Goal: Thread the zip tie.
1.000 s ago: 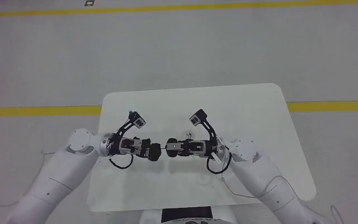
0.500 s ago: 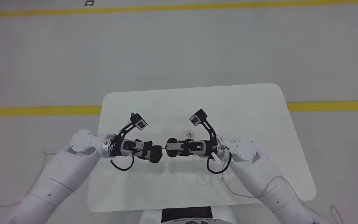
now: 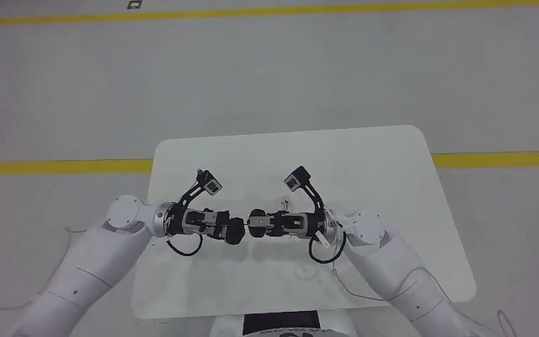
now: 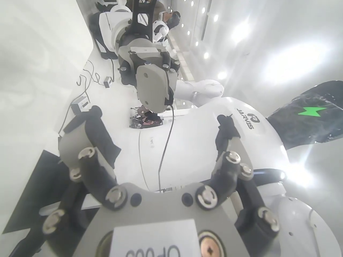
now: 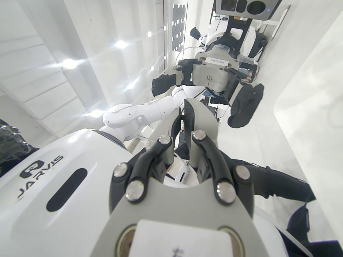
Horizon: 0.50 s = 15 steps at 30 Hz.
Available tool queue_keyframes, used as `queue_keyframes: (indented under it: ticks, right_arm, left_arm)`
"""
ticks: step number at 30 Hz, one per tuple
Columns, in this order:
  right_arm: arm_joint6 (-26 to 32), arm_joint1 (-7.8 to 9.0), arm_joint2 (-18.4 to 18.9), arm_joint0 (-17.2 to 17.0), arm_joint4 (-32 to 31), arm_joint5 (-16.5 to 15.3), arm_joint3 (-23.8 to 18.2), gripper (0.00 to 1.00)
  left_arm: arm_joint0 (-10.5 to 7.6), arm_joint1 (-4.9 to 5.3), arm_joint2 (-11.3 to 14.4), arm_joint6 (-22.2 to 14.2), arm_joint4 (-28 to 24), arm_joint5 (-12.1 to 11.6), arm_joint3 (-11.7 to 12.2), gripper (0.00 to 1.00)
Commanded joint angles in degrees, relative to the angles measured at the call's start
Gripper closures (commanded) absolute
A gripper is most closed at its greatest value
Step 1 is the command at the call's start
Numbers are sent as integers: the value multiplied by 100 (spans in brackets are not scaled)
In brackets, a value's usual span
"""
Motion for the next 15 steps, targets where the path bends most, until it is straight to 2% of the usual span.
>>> queue_keyframes:
  ticks: [1,9,15]
  right_arm:
    - [-75,5,4,-26,-47,-5,-51,100]
    - [-200,45,129,-108,-158,-37,-183,100]
    - [-221,69,185,-153,-166,-18,-234,100]
  left_arm:
    - [30,-7,-1,65,-1,-13,-54,0]
    - [75,-1,-121,-165,-141,-56,-28,0]
    - [87,75,-72,-165,-179,-43,-138,0]
